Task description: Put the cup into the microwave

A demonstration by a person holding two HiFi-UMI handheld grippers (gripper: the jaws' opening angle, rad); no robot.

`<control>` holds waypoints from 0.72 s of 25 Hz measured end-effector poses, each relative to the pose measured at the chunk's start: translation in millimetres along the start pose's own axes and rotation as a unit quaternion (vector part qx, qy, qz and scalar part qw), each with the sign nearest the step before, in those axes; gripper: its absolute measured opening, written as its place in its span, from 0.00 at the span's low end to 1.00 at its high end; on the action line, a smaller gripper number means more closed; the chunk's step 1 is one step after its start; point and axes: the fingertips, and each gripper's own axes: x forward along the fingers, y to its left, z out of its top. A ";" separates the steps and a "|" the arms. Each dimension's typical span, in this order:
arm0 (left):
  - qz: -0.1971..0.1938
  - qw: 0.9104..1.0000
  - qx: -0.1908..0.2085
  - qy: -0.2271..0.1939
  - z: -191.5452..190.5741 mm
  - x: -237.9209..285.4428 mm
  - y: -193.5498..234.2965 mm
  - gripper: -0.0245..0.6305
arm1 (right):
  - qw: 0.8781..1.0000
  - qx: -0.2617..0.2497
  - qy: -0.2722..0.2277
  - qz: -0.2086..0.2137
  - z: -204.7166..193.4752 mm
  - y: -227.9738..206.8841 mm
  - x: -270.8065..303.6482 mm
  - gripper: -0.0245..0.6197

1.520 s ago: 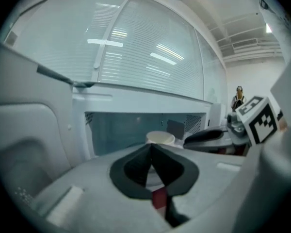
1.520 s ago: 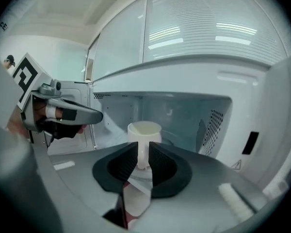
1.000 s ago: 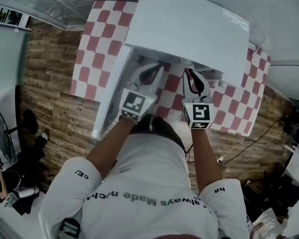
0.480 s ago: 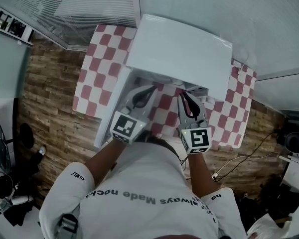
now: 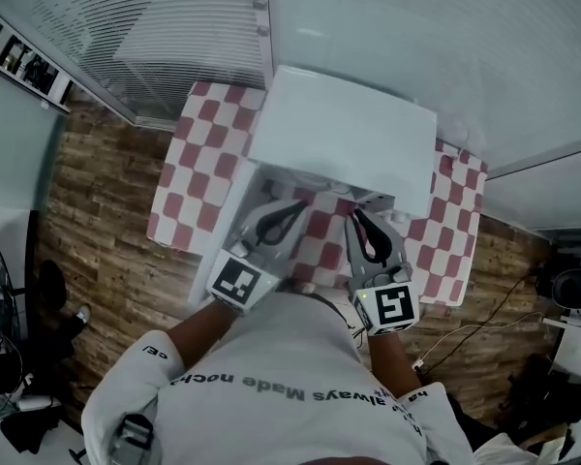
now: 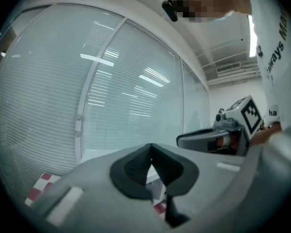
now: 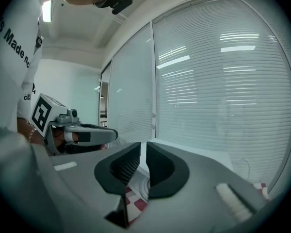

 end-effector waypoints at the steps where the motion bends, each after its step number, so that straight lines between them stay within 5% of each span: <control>1: 0.000 1.000 0.001 -0.002 4.7 -1.9 -0.2 0.04 | 1.000 -0.001 -0.005 0.000 5.8 1.7 -2.6 0.10; 18: -0.024 1.000 -0.005 -0.013 40.9 -20.3 -20.4 0.04 | 0.999 -0.004 -0.045 0.006 59.6 26.4 -35.5 0.09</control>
